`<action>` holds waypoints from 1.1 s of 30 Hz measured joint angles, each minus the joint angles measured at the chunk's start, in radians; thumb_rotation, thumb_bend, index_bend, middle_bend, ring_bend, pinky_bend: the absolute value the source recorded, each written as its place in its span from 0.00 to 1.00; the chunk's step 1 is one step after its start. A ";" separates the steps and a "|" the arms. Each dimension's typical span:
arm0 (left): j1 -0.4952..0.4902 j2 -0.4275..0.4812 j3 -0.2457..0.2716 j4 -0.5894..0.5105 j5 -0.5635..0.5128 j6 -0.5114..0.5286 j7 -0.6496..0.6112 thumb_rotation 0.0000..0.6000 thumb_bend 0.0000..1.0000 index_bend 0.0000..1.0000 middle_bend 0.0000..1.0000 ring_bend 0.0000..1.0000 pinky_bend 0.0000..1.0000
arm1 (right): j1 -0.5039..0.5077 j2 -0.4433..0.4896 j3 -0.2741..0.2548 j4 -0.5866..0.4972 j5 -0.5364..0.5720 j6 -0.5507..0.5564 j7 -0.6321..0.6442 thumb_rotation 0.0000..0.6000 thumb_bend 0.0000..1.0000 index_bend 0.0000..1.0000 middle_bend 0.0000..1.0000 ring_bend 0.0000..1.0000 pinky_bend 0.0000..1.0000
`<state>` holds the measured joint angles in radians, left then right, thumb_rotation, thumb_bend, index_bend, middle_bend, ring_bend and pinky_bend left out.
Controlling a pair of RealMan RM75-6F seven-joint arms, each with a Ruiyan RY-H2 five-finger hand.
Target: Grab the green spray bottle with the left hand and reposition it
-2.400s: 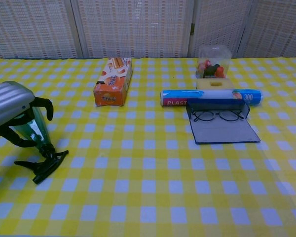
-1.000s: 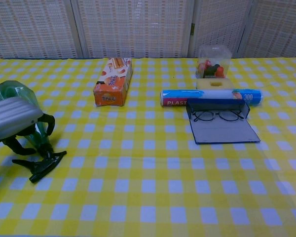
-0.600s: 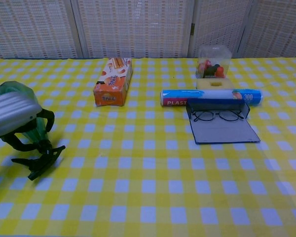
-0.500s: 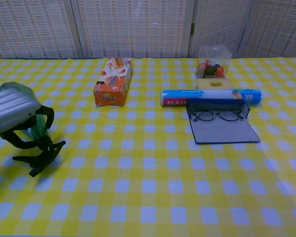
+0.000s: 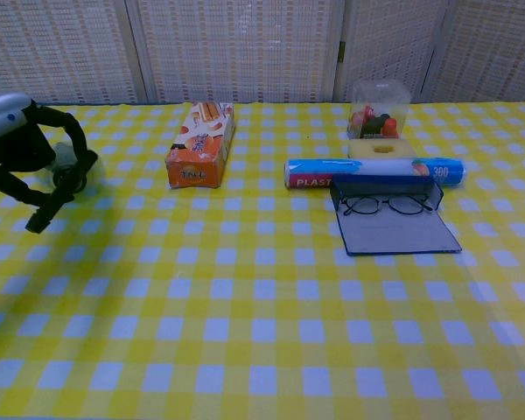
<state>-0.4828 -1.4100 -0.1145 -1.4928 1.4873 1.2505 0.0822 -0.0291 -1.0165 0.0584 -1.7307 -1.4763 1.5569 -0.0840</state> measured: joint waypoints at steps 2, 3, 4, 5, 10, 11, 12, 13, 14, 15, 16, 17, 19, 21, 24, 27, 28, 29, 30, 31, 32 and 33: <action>0.002 0.031 -0.017 -0.040 -0.005 0.010 -0.014 1.00 0.36 0.78 1.00 1.00 1.00 | 0.000 -0.001 0.000 0.000 0.001 -0.001 -0.002 1.00 0.34 0.00 0.00 0.00 0.00; 0.003 0.044 -0.025 -0.058 -0.008 0.015 -0.020 1.00 0.36 0.78 1.00 1.00 1.00 | 0.001 -0.001 0.000 0.000 0.000 -0.003 -0.003 1.00 0.34 0.00 0.00 0.00 0.00; 0.004 0.056 -0.034 -0.075 -0.010 0.023 -0.029 1.00 0.36 0.78 1.00 1.00 1.00 | 0.002 -0.002 0.000 0.000 0.001 -0.005 -0.004 1.00 0.34 0.00 0.00 0.00 0.00; 0.007 0.070 -0.045 -0.096 -0.013 0.036 -0.044 1.00 0.36 0.78 1.00 1.00 1.00 | 0.003 -0.002 0.000 0.000 0.001 -0.007 -0.005 1.00 0.34 0.00 0.00 0.00 0.00; 0.024 0.120 -0.074 -0.158 -0.027 0.079 -0.110 1.00 0.36 0.78 1.00 1.00 1.00 | 0.006 -0.006 0.001 0.000 0.007 -0.012 -0.012 1.00 0.34 0.00 0.00 0.00 0.00; 0.029 0.133 -0.077 -0.173 -0.034 0.080 -0.122 1.00 0.36 0.78 1.00 1.00 1.00 | 0.006 -0.006 0.001 0.000 0.007 -0.013 -0.013 1.00 0.34 0.00 0.00 0.00 0.00; 0.031 0.141 -0.079 -0.184 -0.039 0.080 -0.130 1.00 0.36 0.78 1.00 1.00 1.00 | 0.007 -0.007 0.001 0.000 0.007 -0.014 -0.014 1.00 0.34 0.00 0.00 0.00 0.00; 0.034 0.153 -0.081 -0.200 -0.046 0.078 -0.141 1.00 0.36 0.78 1.00 1.00 1.00 | 0.007 -0.007 0.001 -0.001 0.007 -0.015 -0.015 1.00 0.34 0.00 0.00 0.00 0.00; 0.036 0.162 -0.083 -0.212 -0.051 0.076 -0.149 1.00 0.36 0.78 1.00 1.00 1.00 | 0.008 -0.007 0.001 -0.001 0.008 -0.017 -0.016 1.00 0.34 0.00 0.00 0.00 0.00; 0.038 0.171 -0.084 -0.225 -0.057 0.073 -0.157 1.00 0.36 0.78 1.00 1.00 1.00 | 0.009 -0.008 0.001 -0.001 0.008 -0.018 -0.017 1.00 0.34 0.00 0.00 0.00 0.00; 0.040 0.181 -0.086 -0.238 -0.062 0.070 -0.165 1.00 0.37 0.78 1.00 1.00 1.00 | 0.009 -0.008 0.001 0.000 0.008 -0.018 -0.017 1.00 0.34 0.00 0.00 0.00 0.00; 0.042 0.194 -0.088 -0.256 -0.071 0.065 -0.176 1.00 0.37 0.78 1.00 1.00 1.00 | 0.009 -0.008 0.001 0.000 0.008 -0.019 -0.018 1.00 0.34 0.00 0.00 0.00 0.00; 0.044 0.214 -0.091 -0.282 -0.086 0.054 -0.191 1.00 0.38 0.78 1.00 1.00 1.00 | 0.009 -0.008 0.001 -0.001 0.008 -0.018 -0.018 1.00 0.34 0.00 0.00 0.00 0.00; 0.045 0.239 -0.092 -0.309 -0.110 0.029 -0.203 1.00 0.38 0.78 1.00 1.00 1.00 | 0.009 -0.008 -0.001 -0.002 0.005 -0.018 -0.018 1.00 0.34 0.00 0.00 0.00 0.00; 0.040 0.279 -0.097 -0.348 -0.160 -0.019 -0.210 1.00 0.38 0.78 1.00 1.00 1.00 | 0.007 -0.008 -0.002 -0.002 0.002 -0.014 -0.018 1.00 0.34 0.00 0.00 0.00 0.00; 0.030 0.330 -0.106 -0.396 -0.229 -0.068 -0.202 1.00 0.39 0.78 1.00 1.00 1.00 | 0.005 -0.007 -0.001 -0.002 0.002 -0.010 -0.015 1.00 0.34 0.00 0.00 0.00 0.00; 0.027 0.347 -0.110 -0.412 -0.253 -0.081 -0.196 1.00 0.39 0.78 1.00 1.00 1.00 | 0.006 -0.007 -0.001 -0.002 0.002 -0.011 -0.015 1.00 0.34 0.00 0.00 0.00 0.00; 0.022 0.369 -0.115 -0.432 -0.286 -0.097 -0.185 1.00 0.40 0.78 1.00 1.00 1.00 | 0.006 -0.007 -0.001 -0.001 0.003 -0.013 -0.015 1.00 0.34 0.00 0.00 0.00 0.00; 0.018 0.383 -0.119 -0.446 -0.313 -0.108 -0.176 1.00 0.40 0.78 1.00 1.00 1.00 | 0.007 -0.007 -0.001 -0.001 0.004 -0.016 -0.015 1.00 0.34 0.00 0.00 0.00 0.00; 0.014 0.395 -0.124 -0.460 -0.341 -0.118 -0.167 1.00 0.41 0.78 1.00 1.00 1.00 | 0.009 -0.008 -0.001 -0.001 0.004 -0.019 -0.016 1.00 0.34 0.00 0.00 0.00 0.00; 0.007 0.410 -0.131 -0.478 -0.381 -0.132 -0.156 1.00 0.41 0.78 1.00 1.00 1.00 | 0.010 -0.008 -0.001 0.000 0.005 -0.022 -0.017 1.00 0.34 0.00 0.00 0.00 0.00; 0.002 0.423 -0.136 -0.490 -0.413 -0.143 -0.148 1.00 0.41 0.78 1.00 1.00 1.00 | 0.012 -0.009 -0.002 0.000 0.006 -0.025 -0.019 1.00 0.34 0.00 0.00 0.00 0.00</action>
<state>-0.4812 -0.9871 -0.2507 -1.9829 1.0747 1.1077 -0.0662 -0.0176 -1.0251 0.0567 -1.7311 -1.4705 1.5321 -0.1026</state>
